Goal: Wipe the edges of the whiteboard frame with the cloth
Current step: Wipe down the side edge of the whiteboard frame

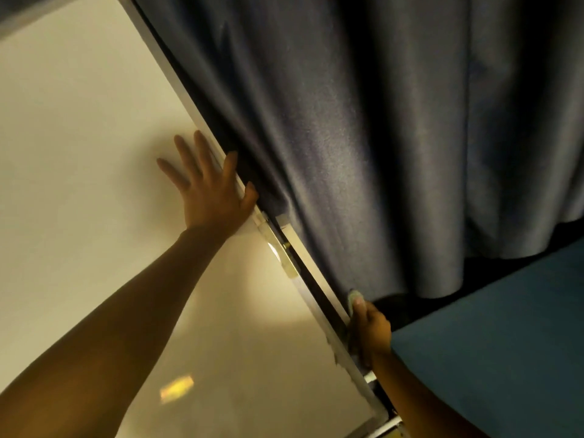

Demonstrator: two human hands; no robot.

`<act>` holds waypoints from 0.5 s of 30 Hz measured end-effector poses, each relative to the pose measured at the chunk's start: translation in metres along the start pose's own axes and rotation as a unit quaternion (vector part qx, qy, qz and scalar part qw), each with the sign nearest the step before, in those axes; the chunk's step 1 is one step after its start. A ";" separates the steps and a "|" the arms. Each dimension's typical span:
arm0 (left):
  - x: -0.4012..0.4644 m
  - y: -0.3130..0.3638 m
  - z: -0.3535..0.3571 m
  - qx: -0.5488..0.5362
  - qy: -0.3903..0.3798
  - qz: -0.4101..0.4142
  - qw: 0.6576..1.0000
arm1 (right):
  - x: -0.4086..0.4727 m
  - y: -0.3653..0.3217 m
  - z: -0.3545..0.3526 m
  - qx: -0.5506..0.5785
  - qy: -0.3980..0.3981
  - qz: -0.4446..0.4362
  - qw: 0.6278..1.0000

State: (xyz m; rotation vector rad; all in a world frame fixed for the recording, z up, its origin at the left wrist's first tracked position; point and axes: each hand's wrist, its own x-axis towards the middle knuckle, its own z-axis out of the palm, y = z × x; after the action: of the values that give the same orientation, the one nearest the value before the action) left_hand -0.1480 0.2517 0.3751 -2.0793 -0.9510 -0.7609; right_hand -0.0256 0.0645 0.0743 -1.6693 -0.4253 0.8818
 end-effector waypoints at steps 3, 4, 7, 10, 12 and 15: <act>0.001 0.002 0.007 -0.005 0.021 0.008 1.000 | -0.019 -0.024 -0.001 0.102 0.105 -0.098 0.984; 0.003 0.003 0.009 -0.004 0.027 0.009 1.000 | -0.029 -0.038 -0.001 0.138 0.123 -0.137 0.973; 0.005 0.006 0.009 0.009 0.004 0.006 1.000 | -0.054 -0.076 0.007 0.198 0.137 -0.248 0.938; 0.006 0.006 0.005 0.005 -0.009 0.008 1.000 | -0.068 -0.087 0.020 0.161 0.162 -0.325 0.918; 0.004 0.007 0.000 0.000 -0.021 0.008 1.000 | -0.076 -0.072 0.032 0.128 0.194 -0.342 0.910; 0.003 0.009 -0.009 -0.003 -0.046 0.006 0.999 | -0.079 -0.047 0.042 0.116 0.213 -0.312 0.919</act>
State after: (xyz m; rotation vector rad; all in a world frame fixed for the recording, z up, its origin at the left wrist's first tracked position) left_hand -0.1409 0.2416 0.3794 -2.1381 -0.9872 -0.6671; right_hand -0.1004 0.0522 0.1411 -1.3292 -0.4874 0.0822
